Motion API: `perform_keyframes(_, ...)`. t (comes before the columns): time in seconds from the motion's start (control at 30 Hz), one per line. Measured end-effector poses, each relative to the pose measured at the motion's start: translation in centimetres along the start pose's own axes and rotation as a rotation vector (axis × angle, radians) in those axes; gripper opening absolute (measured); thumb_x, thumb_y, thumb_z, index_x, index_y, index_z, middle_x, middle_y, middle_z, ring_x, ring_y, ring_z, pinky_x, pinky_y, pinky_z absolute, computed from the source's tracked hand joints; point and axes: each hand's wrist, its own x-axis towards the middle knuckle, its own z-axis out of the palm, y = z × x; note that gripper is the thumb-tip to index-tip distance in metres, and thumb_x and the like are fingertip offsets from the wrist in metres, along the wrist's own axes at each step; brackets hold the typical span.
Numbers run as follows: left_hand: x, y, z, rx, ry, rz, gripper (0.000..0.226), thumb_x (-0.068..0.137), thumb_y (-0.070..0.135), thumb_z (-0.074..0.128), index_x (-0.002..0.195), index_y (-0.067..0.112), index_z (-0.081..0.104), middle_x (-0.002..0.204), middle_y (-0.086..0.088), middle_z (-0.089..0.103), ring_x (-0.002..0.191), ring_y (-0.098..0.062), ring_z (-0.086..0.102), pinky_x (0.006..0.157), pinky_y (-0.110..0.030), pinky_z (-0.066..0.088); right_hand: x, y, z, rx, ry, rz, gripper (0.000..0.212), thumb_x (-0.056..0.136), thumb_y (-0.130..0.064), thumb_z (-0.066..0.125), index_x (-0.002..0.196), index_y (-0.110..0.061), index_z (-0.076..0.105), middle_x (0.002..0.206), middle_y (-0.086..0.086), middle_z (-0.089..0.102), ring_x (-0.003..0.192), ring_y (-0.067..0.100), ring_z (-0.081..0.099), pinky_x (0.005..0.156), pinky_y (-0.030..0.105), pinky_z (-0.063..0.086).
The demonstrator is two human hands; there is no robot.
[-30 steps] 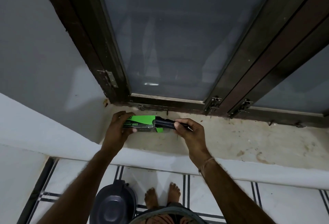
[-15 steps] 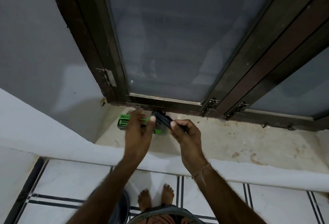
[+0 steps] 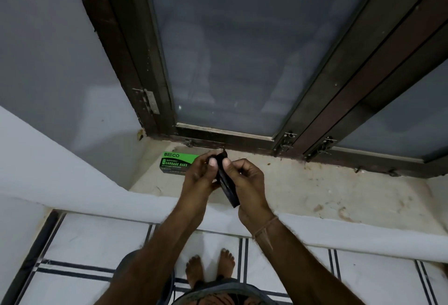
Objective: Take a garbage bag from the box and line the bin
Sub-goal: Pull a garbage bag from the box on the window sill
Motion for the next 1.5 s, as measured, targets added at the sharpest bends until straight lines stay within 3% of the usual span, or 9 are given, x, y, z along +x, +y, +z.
perform_keyframes(0.13, -0.6, -0.3, 0.9, -0.194, 0.028, -0.175, 0.048, 0.090, 0.035, 0.063, 0.132, 0.012, 0.062, 0.124, -0.010, 0.072, 0.119, -0.029, 0.067, 0.098, -0.042, 0.054, -0.2, 0.0, 0.8, 0.102, 0.071, 0.151, 0.028, 0.097, -0.024, 0.067, 0.089, 0.003, 0.065, 0.088, 0.019, 0.068, 0.082, 0.026, 0.065, 0.074, 0.035, 0.057)
perform_keyframes(0.3, -0.9, -0.1, 0.5, -0.356, 0.013, -0.279, 0.031, 0.105, 0.033, 0.045, 0.122, 0.016, 0.066, 0.120, -0.011, 0.074, 0.116, -0.032, 0.067, 0.102, -0.048, 0.050, 0.6, -0.5, 0.5, 0.156, 0.206, 0.245, 0.023, 0.100, -0.028, 0.063, 0.092, -0.007, 0.061, 0.097, 0.018, 0.073, 0.087, 0.029, 0.069, 0.071, 0.034, 0.061)
perform_keyframes(0.5, -1.2, 0.1, 0.5, -0.233, 0.010, -0.304, 0.040, 0.100, 0.046, 0.050, 0.125, 0.019, 0.066, 0.121, -0.007, 0.075, 0.111, -0.027, 0.071, 0.085, -0.039, 0.060, 1.3, -1.1, 0.7, 0.140, 0.281, 0.208, 0.020, 0.109, -0.019, 0.046, 0.091, -0.017, 0.056, 0.085, 0.006, 0.061, 0.074, 0.018, 0.057, 0.061, 0.024, 0.054)
perform_keyframes(0.7, -1.7, 0.3, -0.1, -0.275, -0.019, -0.284, 0.037, 0.104, 0.041, 0.043, 0.119, 0.016, 0.067, 0.121, -0.012, 0.074, 0.115, -0.031, 0.068, 0.095, -0.045, 0.056, -0.3, -1.0, 0.0, -0.057, -0.015, 0.089, 0.038, 0.098, -0.043, 0.062, 0.114, -0.009, 0.067, 0.112, 0.012, 0.073, 0.102, 0.020, 0.070, 0.091, 0.035, 0.058)
perform_keyframes(0.87, -1.9, 0.4, -0.5, -0.236, -0.029, -0.238, 0.046, 0.096, 0.042, 0.055, 0.126, 0.009, 0.065, 0.123, -0.013, 0.073, 0.117, -0.030, 0.069, 0.096, -0.042, 0.055, 0.2, -0.2, -0.7, -0.490, -0.097, -0.115, 0.038, 0.087, -0.041, 0.074, 0.079, -0.004, 0.065, 0.072, 0.016, 0.064, 0.067, 0.021, 0.057, 0.070, 0.047, 0.054)
perform_keyframes(1.1, -1.6, 0.2, -1.5, -0.301, -0.044, -0.295, 0.035, 0.107, 0.035, 0.042, 0.114, 0.017, 0.071, 0.119, -0.009, 0.075, 0.117, -0.031, 0.067, 0.100, -0.048, 0.051, 0.9, -0.4, -0.9, -0.238, 0.021, 0.098, 0.017, 0.105, -0.020, 0.056, 0.091, -0.012, 0.060, 0.094, 0.009, 0.067, 0.089, 0.024, 0.061, 0.082, 0.039, 0.055)
perform_keyframes(1.27, -1.4, 0.1, -1.2, -0.316, -0.061, -0.331, 0.052, 0.105, 0.045, 0.039, 0.140, 0.010, 0.057, 0.137, -0.015, 0.065, 0.127, -0.033, 0.062, 0.095, -0.044, 0.056, 0.6, -1.4, 0.0, -0.038, 0.028, 0.236, 0.029, 0.108, -0.028, 0.048, 0.105, -0.008, 0.069, 0.102, 0.007, 0.075, 0.099, 0.026, 0.070, 0.081, 0.033, 0.060)
perform_keyframes(1.4, -1.5, 0.4, -1.0, -0.221, -0.073, -0.269, 0.052, 0.102, 0.045, 0.047, 0.137, 0.008, 0.059, 0.131, -0.016, 0.068, 0.123, -0.031, 0.065, 0.104, -0.047, 0.052, -0.5, -1.3, -0.2, -0.170, -0.227, 0.128, 0.032, 0.098, -0.032, 0.066, 0.113, -0.006, 0.075, 0.107, 0.015, 0.078, 0.099, 0.026, 0.075, 0.088, 0.034, 0.060)
perform_keyframes(1.5, -1.6, 0.2, -1.5, -0.211, -0.058, -0.255, 0.050, 0.099, 0.042, 0.055, 0.136, 0.009, 0.059, 0.131, -0.015, 0.069, 0.123, -0.032, 0.065, 0.107, -0.051, 0.049, -0.2, -0.8, -0.6, -0.209, -0.129, 0.054, 0.023, 0.099, -0.026, 0.066, 0.106, -0.005, 0.072, 0.102, 0.015, 0.077, 0.094, 0.027, 0.074, 0.084, 0.038, 0.061)
